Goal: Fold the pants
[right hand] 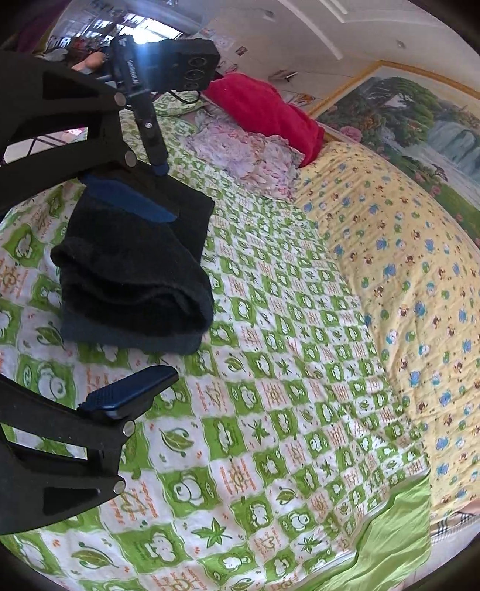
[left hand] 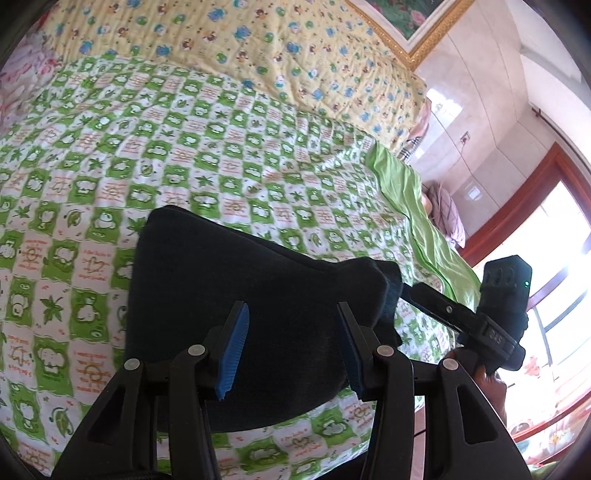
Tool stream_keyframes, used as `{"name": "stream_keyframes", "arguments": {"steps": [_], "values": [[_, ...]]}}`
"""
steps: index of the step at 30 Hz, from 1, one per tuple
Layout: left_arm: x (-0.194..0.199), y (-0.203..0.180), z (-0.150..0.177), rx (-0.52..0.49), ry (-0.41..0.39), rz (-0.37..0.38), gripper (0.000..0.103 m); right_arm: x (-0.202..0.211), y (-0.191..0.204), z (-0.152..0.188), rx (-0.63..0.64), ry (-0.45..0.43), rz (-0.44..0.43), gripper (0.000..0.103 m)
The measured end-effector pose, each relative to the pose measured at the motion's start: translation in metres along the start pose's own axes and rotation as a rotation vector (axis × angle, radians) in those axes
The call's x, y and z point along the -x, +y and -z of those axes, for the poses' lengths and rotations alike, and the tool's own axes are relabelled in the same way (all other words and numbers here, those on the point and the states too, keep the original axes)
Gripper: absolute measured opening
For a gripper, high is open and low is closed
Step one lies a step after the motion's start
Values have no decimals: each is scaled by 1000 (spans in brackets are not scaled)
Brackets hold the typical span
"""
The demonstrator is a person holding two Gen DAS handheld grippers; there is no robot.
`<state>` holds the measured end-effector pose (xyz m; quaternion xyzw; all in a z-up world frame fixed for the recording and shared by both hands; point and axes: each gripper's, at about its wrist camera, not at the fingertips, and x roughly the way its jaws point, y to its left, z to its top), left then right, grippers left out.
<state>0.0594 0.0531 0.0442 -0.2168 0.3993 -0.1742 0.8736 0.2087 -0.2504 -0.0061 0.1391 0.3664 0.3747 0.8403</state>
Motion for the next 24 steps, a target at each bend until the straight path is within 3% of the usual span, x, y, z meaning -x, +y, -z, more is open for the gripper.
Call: {"name": "stream_keyframes", "arguments": {"steps": [24], "values": [[11,34,-1,70,-29,-15,51,-11,16,16,10,62,31,83]]}}
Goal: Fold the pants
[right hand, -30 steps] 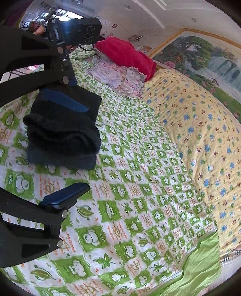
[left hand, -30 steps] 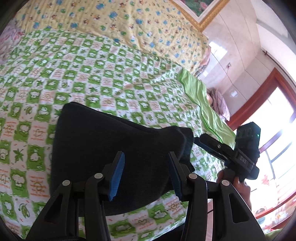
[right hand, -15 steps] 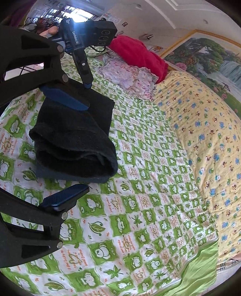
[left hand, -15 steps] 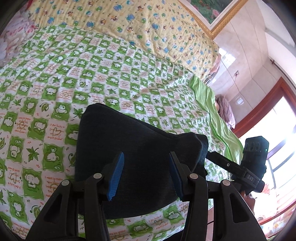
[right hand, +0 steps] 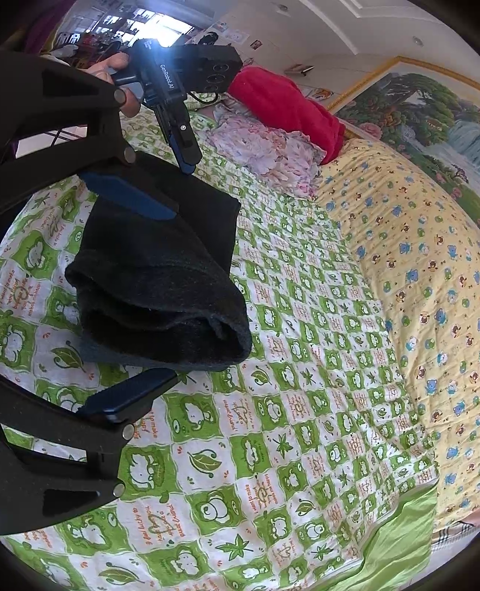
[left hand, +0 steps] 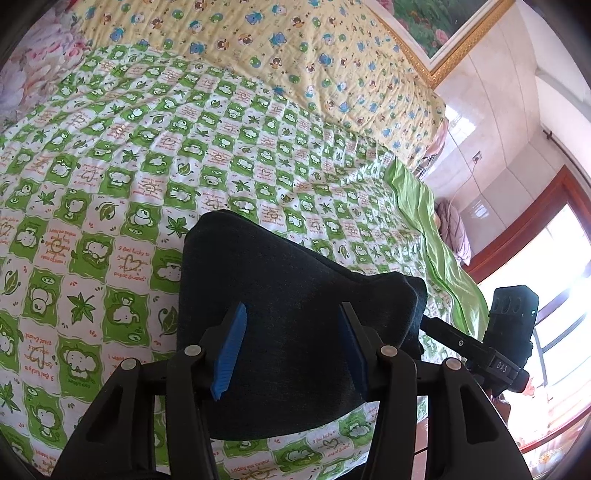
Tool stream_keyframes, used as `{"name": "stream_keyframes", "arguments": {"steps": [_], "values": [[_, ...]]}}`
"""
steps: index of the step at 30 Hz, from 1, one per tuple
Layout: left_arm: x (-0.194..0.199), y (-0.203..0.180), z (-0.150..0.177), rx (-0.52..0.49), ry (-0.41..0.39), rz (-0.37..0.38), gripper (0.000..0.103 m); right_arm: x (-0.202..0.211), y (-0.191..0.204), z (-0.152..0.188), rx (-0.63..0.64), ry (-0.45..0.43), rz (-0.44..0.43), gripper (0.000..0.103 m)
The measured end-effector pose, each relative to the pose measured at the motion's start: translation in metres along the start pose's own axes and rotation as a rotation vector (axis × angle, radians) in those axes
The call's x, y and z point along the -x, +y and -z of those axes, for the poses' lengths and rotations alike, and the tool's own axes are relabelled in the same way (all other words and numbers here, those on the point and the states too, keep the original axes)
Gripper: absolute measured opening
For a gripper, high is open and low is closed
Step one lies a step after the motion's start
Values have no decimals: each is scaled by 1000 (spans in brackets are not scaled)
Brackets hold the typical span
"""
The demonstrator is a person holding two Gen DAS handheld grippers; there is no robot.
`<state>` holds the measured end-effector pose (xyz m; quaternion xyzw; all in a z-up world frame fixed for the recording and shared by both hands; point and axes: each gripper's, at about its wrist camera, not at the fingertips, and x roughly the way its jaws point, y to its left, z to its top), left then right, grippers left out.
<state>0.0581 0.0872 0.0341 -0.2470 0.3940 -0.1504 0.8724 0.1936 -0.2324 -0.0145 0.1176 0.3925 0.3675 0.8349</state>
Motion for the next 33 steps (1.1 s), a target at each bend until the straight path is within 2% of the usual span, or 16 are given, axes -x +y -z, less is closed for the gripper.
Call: {"name": "stream_keyframes", "arguments": {"steps": [9,15,23,33], "values": [[3,9,-2,17,-8,-14,52,-4,0,2,-5,10,-1,83],[3,16,-1,29,-11,-45,57,-11,1,5,-13,28,5,83],[-12,37,3,79,36,-87,58,-22,-9,6,-49,51,9,83],[-37,48,5,115,89,-70,58,-31,-32,11,-148,69,-82,83]]}}
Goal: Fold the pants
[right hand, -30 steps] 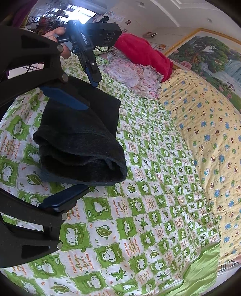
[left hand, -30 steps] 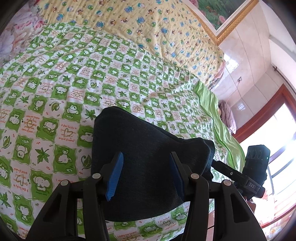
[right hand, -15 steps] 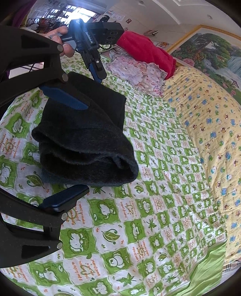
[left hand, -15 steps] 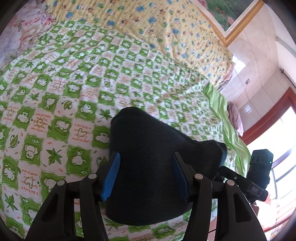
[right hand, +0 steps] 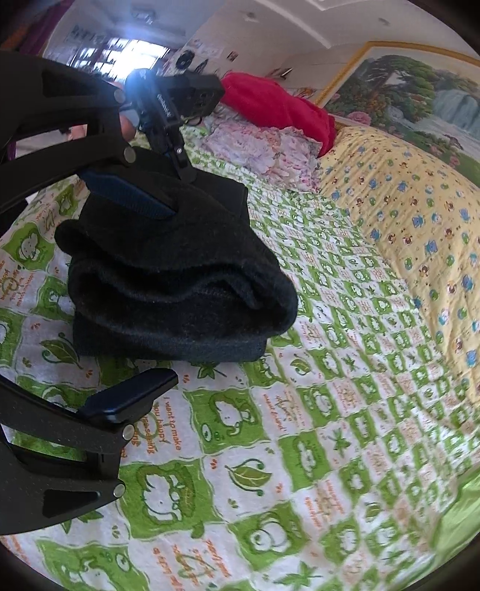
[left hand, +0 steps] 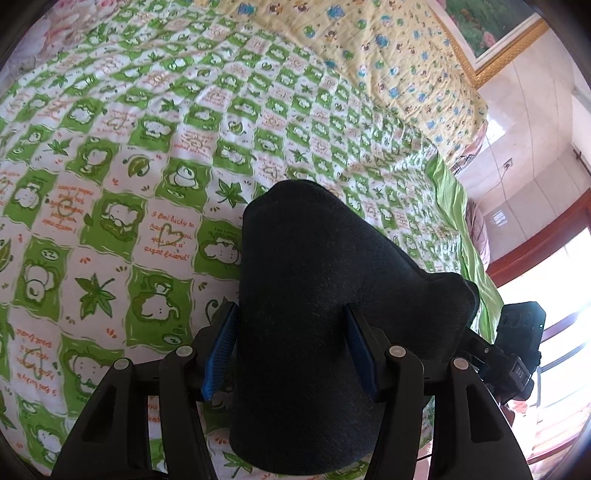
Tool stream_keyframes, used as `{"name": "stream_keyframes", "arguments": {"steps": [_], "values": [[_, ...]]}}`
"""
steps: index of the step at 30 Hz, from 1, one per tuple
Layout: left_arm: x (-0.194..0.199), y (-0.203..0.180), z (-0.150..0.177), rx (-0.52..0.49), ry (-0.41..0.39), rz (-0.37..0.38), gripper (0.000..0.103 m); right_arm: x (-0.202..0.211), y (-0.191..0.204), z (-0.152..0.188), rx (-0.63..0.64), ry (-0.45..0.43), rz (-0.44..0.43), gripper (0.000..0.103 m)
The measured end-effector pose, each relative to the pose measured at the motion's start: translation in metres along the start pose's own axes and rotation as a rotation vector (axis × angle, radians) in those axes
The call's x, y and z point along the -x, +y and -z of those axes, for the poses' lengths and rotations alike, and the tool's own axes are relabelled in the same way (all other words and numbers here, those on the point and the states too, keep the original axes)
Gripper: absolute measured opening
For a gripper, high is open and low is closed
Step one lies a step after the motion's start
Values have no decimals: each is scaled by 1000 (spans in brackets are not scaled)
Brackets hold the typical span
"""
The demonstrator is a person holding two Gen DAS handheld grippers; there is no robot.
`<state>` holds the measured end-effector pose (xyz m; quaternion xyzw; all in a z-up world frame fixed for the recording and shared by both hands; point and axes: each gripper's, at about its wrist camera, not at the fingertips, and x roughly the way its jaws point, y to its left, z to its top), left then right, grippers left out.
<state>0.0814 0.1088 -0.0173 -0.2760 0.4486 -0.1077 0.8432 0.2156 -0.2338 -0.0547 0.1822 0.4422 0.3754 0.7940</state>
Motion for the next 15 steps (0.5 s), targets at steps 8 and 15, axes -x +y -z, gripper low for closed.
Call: {"name": "stream_keyframes", "arguments": {"steps": [8,15], "values": [[-13,7,0,50,24,21,48,-2,-4,2,-8,15,-35,58],[-2,-2,3,23,-2,17,32,2,5,4,5,6,-37,46]]}}
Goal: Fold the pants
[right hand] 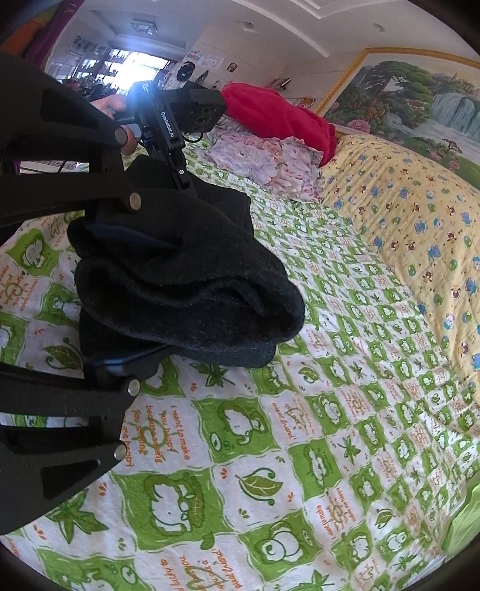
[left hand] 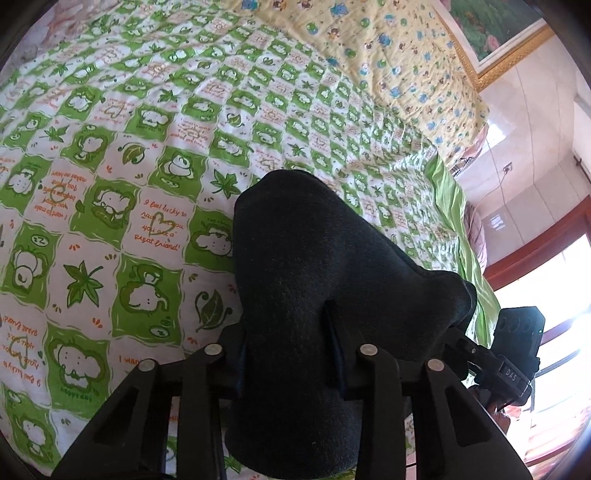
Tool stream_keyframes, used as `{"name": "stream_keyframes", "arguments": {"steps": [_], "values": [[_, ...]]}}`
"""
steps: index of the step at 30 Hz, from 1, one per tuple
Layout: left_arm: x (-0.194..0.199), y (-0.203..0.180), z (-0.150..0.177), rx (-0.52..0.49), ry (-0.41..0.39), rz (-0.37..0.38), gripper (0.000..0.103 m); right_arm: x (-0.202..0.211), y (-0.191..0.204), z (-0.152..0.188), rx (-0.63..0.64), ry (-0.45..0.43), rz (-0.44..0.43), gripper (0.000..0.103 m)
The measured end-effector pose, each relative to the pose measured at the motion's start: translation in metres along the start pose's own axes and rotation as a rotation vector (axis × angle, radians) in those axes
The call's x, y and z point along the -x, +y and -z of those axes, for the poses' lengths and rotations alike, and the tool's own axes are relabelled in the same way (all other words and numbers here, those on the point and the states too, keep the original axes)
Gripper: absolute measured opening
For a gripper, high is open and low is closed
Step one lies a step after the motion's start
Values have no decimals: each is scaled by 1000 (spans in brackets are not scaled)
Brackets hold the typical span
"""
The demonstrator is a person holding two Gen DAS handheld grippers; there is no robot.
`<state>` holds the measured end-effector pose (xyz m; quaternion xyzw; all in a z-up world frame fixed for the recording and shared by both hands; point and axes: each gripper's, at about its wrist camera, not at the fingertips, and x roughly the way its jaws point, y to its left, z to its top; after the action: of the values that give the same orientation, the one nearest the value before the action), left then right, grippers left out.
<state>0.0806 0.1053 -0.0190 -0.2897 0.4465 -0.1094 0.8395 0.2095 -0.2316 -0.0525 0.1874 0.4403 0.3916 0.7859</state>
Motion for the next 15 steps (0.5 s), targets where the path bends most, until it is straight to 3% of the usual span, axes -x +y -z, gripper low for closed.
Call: {"name": "stream_keyframes", "arguments": {"steps": [7,15], "values": [[26,-6,-2,0,-43,24,29,6,22,-10,54,-11,-9,43],[69,-4,-5,-20,-135,-24,29,-7,48,-22,110,2,-57,42]]}}
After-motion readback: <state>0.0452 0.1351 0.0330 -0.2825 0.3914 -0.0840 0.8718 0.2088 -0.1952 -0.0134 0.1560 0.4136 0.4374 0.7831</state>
